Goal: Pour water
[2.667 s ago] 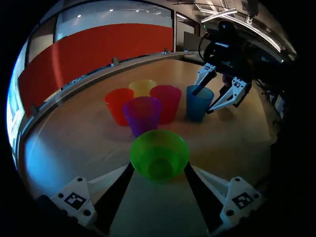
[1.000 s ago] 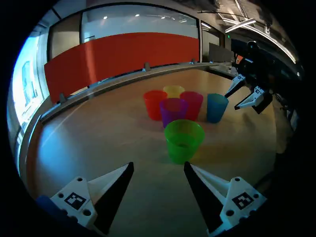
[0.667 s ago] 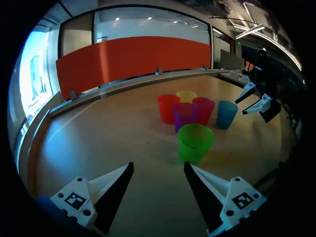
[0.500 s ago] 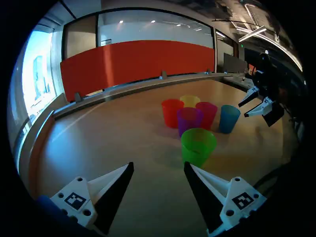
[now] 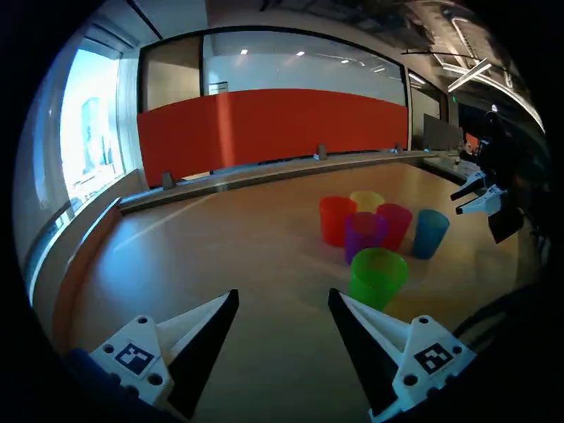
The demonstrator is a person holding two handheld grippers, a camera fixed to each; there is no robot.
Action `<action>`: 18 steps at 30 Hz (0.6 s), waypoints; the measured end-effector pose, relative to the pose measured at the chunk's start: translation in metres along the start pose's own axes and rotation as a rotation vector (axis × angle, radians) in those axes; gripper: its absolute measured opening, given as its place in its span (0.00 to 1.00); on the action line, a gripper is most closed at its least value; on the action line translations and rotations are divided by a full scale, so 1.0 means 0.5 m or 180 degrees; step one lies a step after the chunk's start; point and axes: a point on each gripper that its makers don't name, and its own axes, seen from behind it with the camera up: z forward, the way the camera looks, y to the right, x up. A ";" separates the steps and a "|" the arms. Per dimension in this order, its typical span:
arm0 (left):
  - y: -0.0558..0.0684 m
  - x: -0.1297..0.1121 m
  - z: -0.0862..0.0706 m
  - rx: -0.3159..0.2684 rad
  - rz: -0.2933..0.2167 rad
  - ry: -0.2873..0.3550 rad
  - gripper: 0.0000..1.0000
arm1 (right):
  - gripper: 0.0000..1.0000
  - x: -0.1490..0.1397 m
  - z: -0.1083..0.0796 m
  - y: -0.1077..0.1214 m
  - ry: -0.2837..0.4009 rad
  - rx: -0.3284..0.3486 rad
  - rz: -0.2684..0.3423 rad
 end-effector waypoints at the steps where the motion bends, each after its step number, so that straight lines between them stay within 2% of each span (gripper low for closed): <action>1: -0.003 0.002 0.000 0.0027 -0.0018 0.0020 0.94 | 0.92 0.006 -0.001 0.004 0.0034 -0.0039 0.0038; 9: -0.027 0.030 -0.005 0.0207 -0.0121 0.0237 0.94 | 0.92 0.044 -0.009 0.041 0.0298 -0.0306 0.0393; 18: -0.061 0.061 -0.014 0.0429 -0.0314 0.0464 0.94 | 0.92 0.054 -0.010 0.069 0.0519 -0.0571 0.0449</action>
